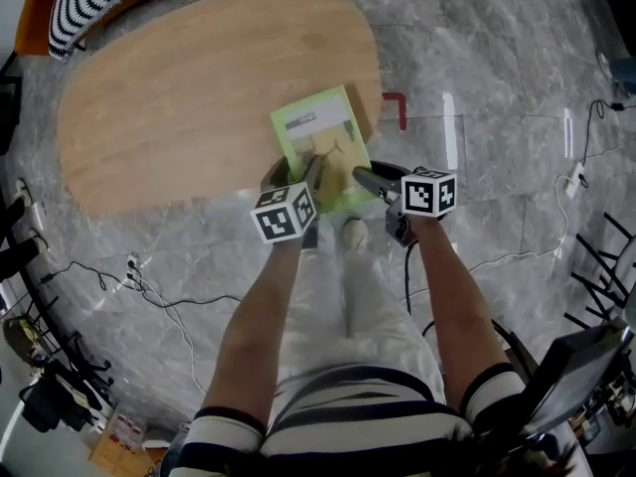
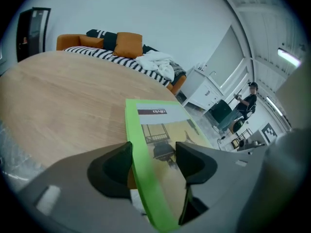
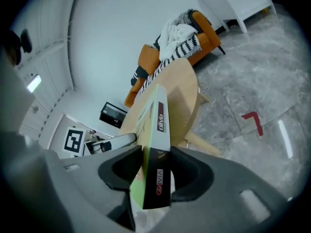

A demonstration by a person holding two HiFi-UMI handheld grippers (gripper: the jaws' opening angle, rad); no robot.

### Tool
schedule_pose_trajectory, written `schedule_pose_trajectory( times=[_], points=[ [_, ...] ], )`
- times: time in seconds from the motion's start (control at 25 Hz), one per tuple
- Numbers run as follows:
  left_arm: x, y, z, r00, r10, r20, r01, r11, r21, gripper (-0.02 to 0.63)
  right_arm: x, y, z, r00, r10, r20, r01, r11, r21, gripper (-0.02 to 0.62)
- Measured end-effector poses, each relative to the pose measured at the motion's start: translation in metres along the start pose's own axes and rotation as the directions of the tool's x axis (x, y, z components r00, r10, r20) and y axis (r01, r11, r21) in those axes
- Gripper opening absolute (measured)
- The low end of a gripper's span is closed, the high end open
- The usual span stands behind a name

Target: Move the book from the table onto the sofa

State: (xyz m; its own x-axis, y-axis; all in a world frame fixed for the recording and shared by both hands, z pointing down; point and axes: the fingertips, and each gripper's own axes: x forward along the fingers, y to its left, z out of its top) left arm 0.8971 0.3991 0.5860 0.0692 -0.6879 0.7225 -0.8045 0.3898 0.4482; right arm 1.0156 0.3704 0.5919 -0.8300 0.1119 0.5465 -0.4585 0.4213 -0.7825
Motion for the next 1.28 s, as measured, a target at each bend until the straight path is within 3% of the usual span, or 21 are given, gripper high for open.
schedule_pose_trajectory(
  times=[0.28,0.6,0.88,1.04,1.28],
  points=[
    [-0.029,-0.015,0.018,0.993,-0.037,0.113,0.037,0.999,0.006,0.278,-0.024,0.031,0.008,0.981,0.139,0.134,-0.15,0.986,0.075,0.158],
    [-0.096,-0.051,0.051,0.957,-0.045,0.286,0.02,0.996,0.089,0.278,-0.068,0.083,0.018,0.942,0.239,0.238,-0.252,0.967,0.027,0.153],
    [-0.168,-0.08,0.061,0.931,-0.043,0.362,0.015,0.997,0.078,0.269,-0.113,0.149,0.01,0.936,0.276,0.22,-0.28,0.96,-0.011,0.15],
    [-0.212,-0.084,0.053,0.92,-0.045,0.389,0.018,0.997,0.074,0.261,-0.127,0.178,-0.013,0.935,0.302,0.187,-0.301,0.953,-0.033,0.15],
    [-0.235,-0.097,0.068,0.912,-0.002,0.41,-0.011,0.999,0.031,0.259,-0.143,0.209,-0.005,0.918,0.363,0.157,-0.367,0.93,-0.003,0.15]
  ],
)
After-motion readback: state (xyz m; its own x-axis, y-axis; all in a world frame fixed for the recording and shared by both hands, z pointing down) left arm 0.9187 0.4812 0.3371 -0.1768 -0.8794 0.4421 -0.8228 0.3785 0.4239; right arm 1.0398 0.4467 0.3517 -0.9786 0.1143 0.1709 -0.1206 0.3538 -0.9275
